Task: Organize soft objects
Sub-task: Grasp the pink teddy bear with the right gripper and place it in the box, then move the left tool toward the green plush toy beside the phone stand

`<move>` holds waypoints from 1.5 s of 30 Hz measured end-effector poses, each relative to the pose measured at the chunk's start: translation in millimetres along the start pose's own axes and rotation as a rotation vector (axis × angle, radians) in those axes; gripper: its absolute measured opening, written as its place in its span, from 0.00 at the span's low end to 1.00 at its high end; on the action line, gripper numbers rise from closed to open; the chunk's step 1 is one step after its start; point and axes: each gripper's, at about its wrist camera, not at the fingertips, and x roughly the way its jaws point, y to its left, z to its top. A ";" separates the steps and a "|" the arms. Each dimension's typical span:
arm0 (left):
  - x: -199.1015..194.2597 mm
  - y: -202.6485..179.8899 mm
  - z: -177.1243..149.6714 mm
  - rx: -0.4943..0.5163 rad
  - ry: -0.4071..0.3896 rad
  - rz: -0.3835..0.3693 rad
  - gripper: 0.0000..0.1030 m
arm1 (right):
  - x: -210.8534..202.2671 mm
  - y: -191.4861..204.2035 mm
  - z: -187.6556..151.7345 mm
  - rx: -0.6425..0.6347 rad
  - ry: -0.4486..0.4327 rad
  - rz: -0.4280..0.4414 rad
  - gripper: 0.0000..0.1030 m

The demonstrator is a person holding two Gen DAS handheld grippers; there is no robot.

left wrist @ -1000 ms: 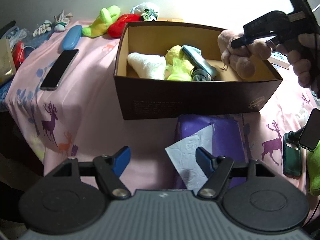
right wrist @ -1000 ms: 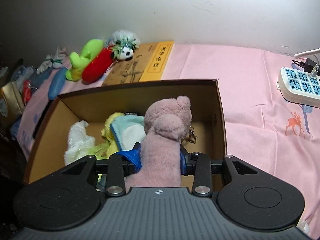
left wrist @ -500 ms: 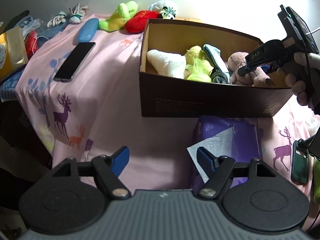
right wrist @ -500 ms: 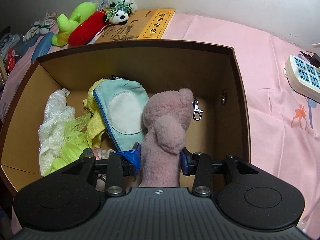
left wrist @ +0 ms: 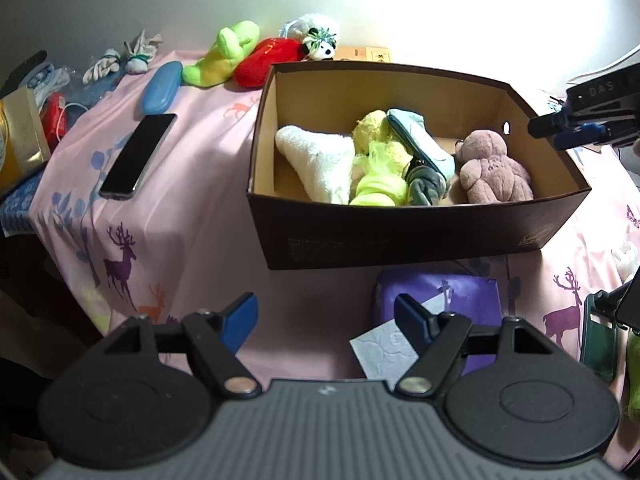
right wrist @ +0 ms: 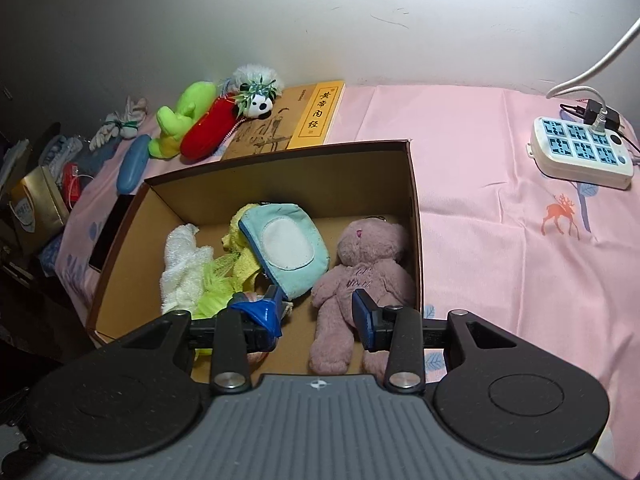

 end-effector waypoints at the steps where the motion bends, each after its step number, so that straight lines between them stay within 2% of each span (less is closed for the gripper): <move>1: 0.1 -3.2 1.3 0.009 0.000 0.000 0.74 | -7.1 -1.2 -4.5 0.014 -0.008 0.014 0.21; 7: 0.3 -27.7 4.0 0.057 0.007 -0.011 0.74 | -47.7 -18.2 -36.6 0.121 -0.049 0.132 0.21; 16: -6.8 -86.0 -5.5 0.098 0.026 -0.044 0.74 | -95.2 -72.2 -83.1 0.224 -0.084 0.229 0.21; 21: -16.0 -134.8 -17.8 0.149 0.030 -0.121 0.75 | -126.7 -111.4 -111.0 0.277 -0.128 0.234 0.21; 27: -21.8 -210.0 -41.0 0.259 0.069 -0.336 0.77 | -153.1 -165.2 -153.0 0.363 -0.157 0.181 0.21; 32: -10.4 -257.9 -52.9 0.265 0.127 -0.463 0.79 | -154.7 -208.5 -186.8 0.478 -0.132 0.148 0.23; 38: 1.4 -299.8 -63.9 0.279 0.190 -0.503 0.79 | -150.3 -235.7 -214.2 0.540 -0.100 0.158 0.23; 45: 20.2 -329.4 -72.8 0.287 0.236 -0.484 0.79 | -138.8 -251.3 -223.8 0.569 -0.068 0.188 0.23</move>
